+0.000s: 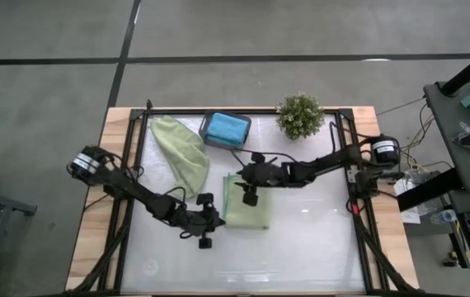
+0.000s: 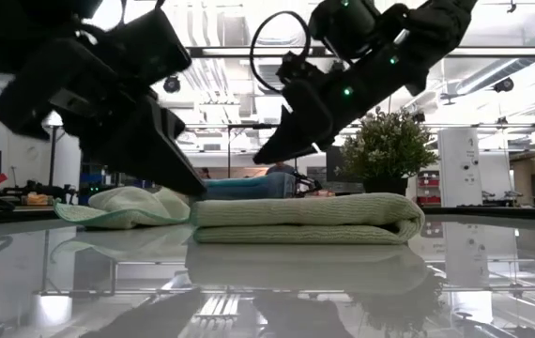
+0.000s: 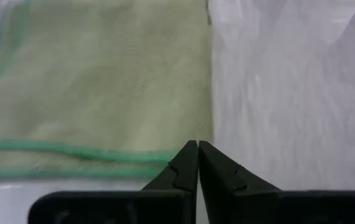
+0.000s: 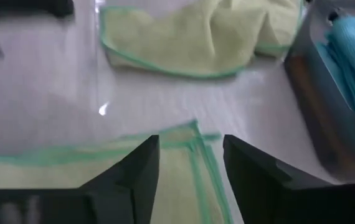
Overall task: Fold microfiber towels
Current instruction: Fold the bottom green microfiber towel
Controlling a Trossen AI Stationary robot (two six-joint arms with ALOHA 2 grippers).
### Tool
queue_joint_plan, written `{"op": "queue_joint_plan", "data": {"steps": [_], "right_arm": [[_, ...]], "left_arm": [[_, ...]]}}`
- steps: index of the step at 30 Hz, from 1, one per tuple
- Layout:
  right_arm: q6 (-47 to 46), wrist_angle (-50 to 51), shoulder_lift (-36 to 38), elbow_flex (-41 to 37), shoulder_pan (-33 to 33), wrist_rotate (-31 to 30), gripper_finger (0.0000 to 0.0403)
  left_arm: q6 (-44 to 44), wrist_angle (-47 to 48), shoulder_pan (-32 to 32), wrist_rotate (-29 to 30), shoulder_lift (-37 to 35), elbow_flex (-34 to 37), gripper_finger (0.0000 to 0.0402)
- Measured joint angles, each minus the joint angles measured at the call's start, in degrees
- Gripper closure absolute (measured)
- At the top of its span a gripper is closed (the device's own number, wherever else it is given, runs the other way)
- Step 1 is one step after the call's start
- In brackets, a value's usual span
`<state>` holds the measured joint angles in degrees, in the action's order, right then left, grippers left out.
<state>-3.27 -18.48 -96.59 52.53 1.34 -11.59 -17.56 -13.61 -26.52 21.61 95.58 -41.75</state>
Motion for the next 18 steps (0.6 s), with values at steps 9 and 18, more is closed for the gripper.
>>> {"op": "queue_joint_plan", "data": {"steps": [9, 18], "right_arm": [[3.34, 15.37, 6.11, -0.87, -0.24, 0.01, 0.0234], [5.52, 7.95, 12.16, -9.67, -0.26, 0.02, 0.0255]], "left_arm": [[1.60, 6.59, 4.49, 0.33, -10.34, 2.21, 0.0401], [0.69, -1.70, 17.66, 0.10, -7.98, 4.83, 0.0325]]}}
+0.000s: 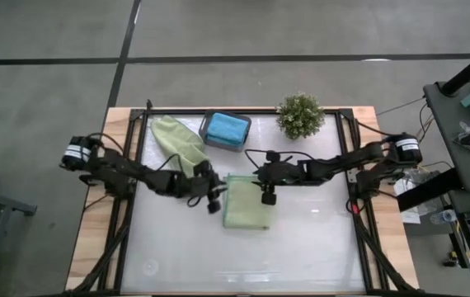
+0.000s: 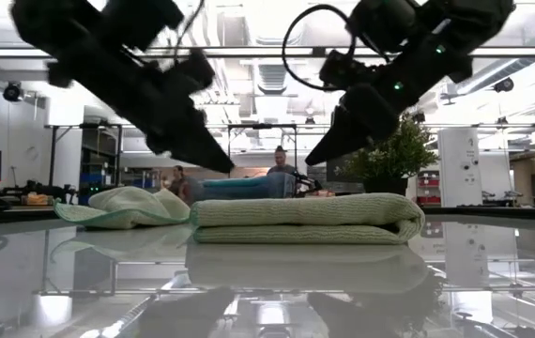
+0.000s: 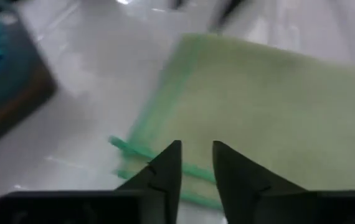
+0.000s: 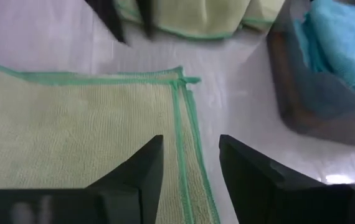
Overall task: Fold microfiber towels
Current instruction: Fold the bottom green microfiber towel
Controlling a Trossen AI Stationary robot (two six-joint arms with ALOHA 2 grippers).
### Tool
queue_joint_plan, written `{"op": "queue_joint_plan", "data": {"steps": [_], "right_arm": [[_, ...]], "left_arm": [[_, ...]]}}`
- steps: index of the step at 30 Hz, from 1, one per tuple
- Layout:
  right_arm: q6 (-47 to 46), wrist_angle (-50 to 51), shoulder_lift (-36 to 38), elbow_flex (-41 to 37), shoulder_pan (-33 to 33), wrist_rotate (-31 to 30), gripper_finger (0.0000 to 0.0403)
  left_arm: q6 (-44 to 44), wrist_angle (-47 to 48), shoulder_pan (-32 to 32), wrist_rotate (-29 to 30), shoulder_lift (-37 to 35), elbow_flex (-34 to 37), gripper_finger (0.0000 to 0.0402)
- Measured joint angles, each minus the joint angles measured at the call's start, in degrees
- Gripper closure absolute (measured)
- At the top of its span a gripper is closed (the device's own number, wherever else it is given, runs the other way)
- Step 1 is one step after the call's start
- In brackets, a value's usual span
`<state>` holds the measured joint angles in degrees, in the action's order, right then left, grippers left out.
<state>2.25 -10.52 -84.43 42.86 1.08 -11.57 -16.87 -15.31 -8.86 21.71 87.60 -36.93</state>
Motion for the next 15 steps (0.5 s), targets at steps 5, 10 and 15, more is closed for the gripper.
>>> {"op": "queue_joint_plan", "data": {"steps": [5, 10, 15], "right_arm": [[1.33, -7.49, 1.14, -4.46, 0.00, -0.02, 0.0259], [0.49, -11.37, 1.05, -7.60, 0.00, 0.00, 0.0258], [0.36, -11.87, 1.01, -8.62, 0.00, 0.00, 0.0262]], "left_arm": [[-1.40, -3.56, 5.24, -0.02, 4.23, -0.07, 0.0272], [-2.27, -7.31, 6.95, -0.44, 8.22, -0.60, 0.0250], [-2.34, -9.71, 7.85, -0.72, 11.43, -1.63, 0.0249]]}}
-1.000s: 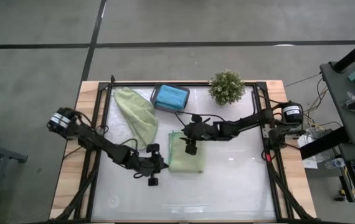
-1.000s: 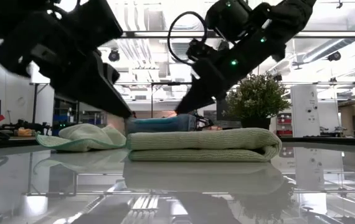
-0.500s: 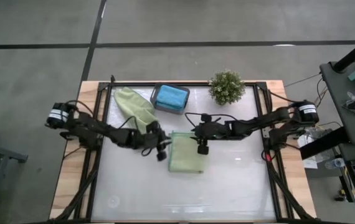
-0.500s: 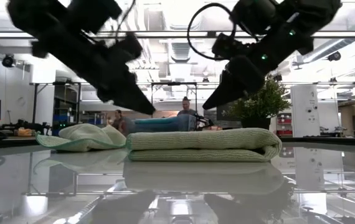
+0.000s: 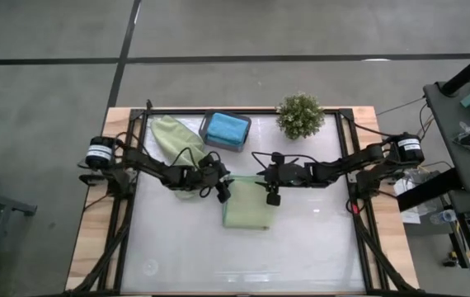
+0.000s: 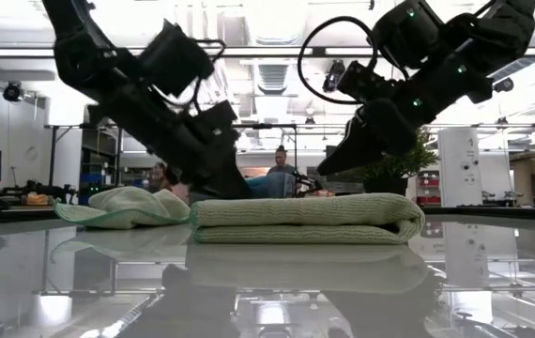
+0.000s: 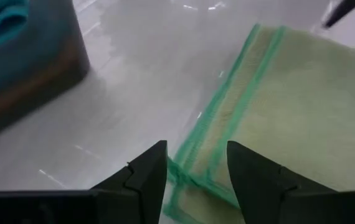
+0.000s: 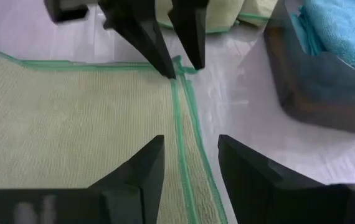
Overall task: Fold microfiber towels
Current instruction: Fold the bottom green microfiber towel
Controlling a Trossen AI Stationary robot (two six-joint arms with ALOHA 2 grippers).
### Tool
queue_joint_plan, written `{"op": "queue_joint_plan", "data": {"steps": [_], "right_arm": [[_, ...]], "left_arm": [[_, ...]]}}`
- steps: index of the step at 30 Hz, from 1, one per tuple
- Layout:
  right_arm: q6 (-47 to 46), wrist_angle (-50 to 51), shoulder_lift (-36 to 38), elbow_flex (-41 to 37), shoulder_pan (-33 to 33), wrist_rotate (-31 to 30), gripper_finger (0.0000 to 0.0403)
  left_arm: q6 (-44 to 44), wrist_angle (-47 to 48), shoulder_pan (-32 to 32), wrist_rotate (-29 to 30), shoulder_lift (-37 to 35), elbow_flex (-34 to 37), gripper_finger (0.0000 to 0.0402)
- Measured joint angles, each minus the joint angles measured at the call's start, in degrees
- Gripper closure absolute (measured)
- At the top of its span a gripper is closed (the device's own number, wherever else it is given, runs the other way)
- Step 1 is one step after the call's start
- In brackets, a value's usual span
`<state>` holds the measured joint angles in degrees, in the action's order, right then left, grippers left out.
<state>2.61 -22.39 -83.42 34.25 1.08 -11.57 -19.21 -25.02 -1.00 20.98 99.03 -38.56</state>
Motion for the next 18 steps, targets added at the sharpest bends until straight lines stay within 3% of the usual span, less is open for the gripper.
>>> {"op": "queue_joint_plan", "data": {"steps": [11, 14, 18], "right_arm": [[-0.39, -2.40, -0.07, -0.87, 0.00, 0.00, 0.0264], [-0.46, -2.47, -0.07, -0.93, 0.00, 0.00, 0.0264], [-0.46, -2.46, -0.07, -1.00, 0.00, 0.00, 0.0264]], "left_arm": [[-4.14, -1.07, 0.95, 0.01, 2.24, 0.22, 0.0255], [-3.75, -1.08, 0.89, -0.76, 2.01, 0.21, 0.0282], [-1.08, -1.02, 0.91, -3.40, 1.96, 0.21, 0.0346]]}}
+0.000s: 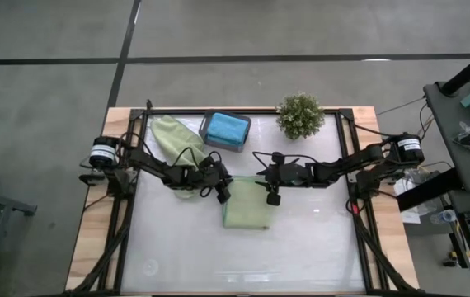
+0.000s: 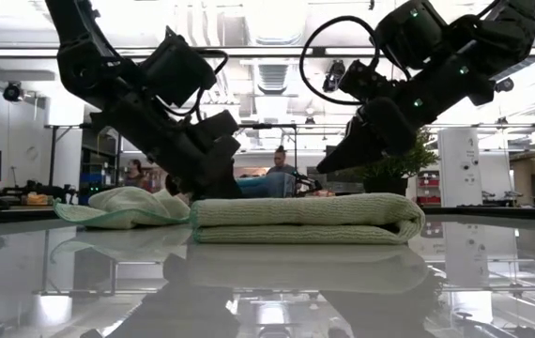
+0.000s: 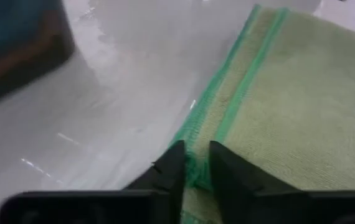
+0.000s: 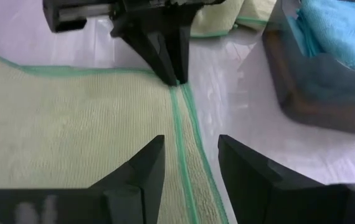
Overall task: Fold microfiber towels
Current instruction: Fold the bottom green microfiber towel
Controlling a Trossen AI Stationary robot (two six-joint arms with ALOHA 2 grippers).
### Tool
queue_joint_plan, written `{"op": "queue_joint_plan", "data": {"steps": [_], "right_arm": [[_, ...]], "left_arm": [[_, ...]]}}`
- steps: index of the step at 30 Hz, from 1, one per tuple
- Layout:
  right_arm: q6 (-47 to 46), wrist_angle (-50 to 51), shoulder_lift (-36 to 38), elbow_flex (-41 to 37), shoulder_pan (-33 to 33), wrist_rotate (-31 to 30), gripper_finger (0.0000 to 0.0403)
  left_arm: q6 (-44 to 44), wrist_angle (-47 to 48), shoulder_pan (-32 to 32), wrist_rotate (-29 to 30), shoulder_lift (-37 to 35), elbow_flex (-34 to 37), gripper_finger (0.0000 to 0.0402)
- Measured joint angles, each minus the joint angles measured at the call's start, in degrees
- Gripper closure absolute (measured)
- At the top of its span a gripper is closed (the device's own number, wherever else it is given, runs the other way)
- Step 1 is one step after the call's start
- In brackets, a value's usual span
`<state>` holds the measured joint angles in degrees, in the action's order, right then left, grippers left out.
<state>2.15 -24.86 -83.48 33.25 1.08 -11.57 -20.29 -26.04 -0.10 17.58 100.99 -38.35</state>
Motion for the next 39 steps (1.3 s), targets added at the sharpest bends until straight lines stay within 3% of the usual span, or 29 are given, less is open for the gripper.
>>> {"op": "queue_joint_plan", "data": {"steps": [2, 4, 17, 24, 27, 31, 39], "right_arm": [[-0.01, 0.04, 0.00, -0.50, 0.00, 0.00, 0.0264], [-0.77, 0.10, -0.03, -1.10, 0.00, 0.00, 0.0264], [-3.82, 4.28, -0.02, -1.48, 0.00, 0.02, 0.0264], [-3.58, 5.03, -0.45, -1.60, 0.00, 0.02, 0.0264], [-3.60, 5.02, -1.03, -1.64, 0.00, 0.02, 0.0264], [-3.54, 4.03, -1.58, -1.65, 0.00, 0.00, 0.0264], [-1.54, 1.33, -2.14, -1.65, 0.00, 0.01, 0.0264]], "left_arm": [[0.15, -0.13, -0.02, -0.27, -0.04, -0.02, 0.0383], [0.35, 0.02, -0.02, -0.44, -0.53, -0.02, 0.0394], [10.63, 0.68, -0.02, -1.16, -12.24, 0.33, 0.0401], [9.92, 1.70, -0.02, -1.18, -13.97, 0.60, 0.0401], [5.28, 3.63, 0.16, -2.30, -13.97, 0.72, 0.0401], [0.15, 9.57, 1.20, -3.38, -13.35, 0.98, 0.0375], [-11.14, 9.30, 2.06, -0.61, -6.79, -1.56, 0.0267]]}}
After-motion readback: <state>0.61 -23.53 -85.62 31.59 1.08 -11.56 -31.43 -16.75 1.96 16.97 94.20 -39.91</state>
